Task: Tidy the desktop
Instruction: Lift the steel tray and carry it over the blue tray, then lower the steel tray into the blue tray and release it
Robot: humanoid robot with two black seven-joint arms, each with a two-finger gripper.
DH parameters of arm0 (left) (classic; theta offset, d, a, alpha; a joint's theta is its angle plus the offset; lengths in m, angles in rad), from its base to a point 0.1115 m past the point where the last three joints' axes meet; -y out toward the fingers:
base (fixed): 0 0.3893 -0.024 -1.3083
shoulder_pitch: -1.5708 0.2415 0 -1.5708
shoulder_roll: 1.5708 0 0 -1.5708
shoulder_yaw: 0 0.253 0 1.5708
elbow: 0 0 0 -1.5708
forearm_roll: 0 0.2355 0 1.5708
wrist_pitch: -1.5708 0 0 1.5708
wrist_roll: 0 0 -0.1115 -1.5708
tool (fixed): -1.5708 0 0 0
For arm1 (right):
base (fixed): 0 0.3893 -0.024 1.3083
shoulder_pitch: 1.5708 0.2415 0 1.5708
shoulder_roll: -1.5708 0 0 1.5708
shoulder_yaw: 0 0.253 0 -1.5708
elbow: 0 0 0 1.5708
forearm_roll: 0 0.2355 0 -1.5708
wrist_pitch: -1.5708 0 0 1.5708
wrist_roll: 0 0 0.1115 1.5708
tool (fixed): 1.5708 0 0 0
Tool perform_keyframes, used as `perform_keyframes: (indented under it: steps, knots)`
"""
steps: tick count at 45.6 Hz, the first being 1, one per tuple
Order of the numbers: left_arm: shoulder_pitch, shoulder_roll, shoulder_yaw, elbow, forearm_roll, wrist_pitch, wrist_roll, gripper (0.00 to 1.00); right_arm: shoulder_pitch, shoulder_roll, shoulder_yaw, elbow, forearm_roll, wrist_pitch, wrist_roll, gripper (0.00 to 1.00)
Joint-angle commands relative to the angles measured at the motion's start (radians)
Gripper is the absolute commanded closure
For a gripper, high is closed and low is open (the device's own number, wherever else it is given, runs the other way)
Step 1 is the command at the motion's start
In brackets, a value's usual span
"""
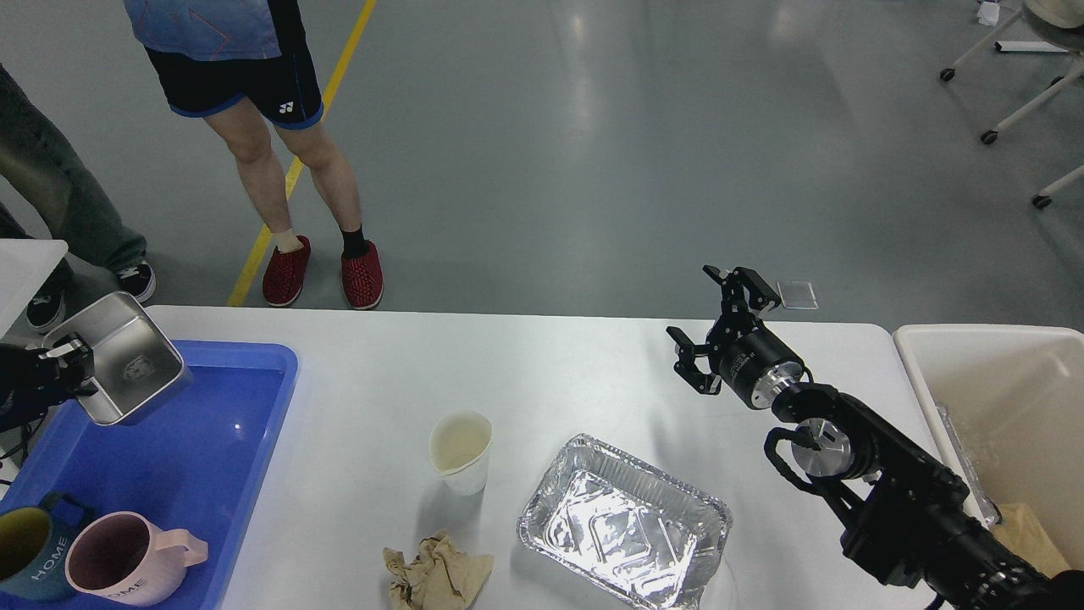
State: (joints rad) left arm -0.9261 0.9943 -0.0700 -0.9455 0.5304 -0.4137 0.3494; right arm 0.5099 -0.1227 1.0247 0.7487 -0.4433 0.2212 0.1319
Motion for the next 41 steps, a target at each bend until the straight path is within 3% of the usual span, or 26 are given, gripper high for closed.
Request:
perform_keyframes:
  steps: [1, 11, 21, 28, 31, 41]
  knots:
    - [0.019, -0.109, -0.019, 0.117, -0.038, 0.006, -0.001, 0.98, -0.005, 0.0, 0.0, 0.0, 0.0, 0.0, 0.0, 0.0]
    - [0.121, -0.23, -0.019, 0.209, -0.041, 0.073, -0.003, 0.98, -0.004, -0.002, 0.0, 0.0, 0.0, 0.001, 0.0, 0.0]
    - [0.154, -0.307, -0.019, 0.324, -0.043, 0.075, -0.018, 0.97, -0.007, -0.002, 0.0, -0.002, 0.0, 0.001, 0.0, 0.0]
    - [0.162, -0.319, -0.02, 0.337, -0.046, 0.076, -0.026, 0.94, -0.008, -0.002, 0.0, -0.002, 0.0, 0.001, 0.0, 0.0]
    - [0.162, -0.322, -0.024, 0.338, -0.052, 0.085, -0.026, 0.88, -0.008, -0.002, 0.0, -0.002, 0.0, 0.001, 0.0, 0.0]
    - [0.162, -0.329, -0.028, 0.355, -0.056, 0.119, -0.038, 0.54, -0.008, -0.002, 0.0, -0.003, 0.0, 0.001, 0.0, 0.0]
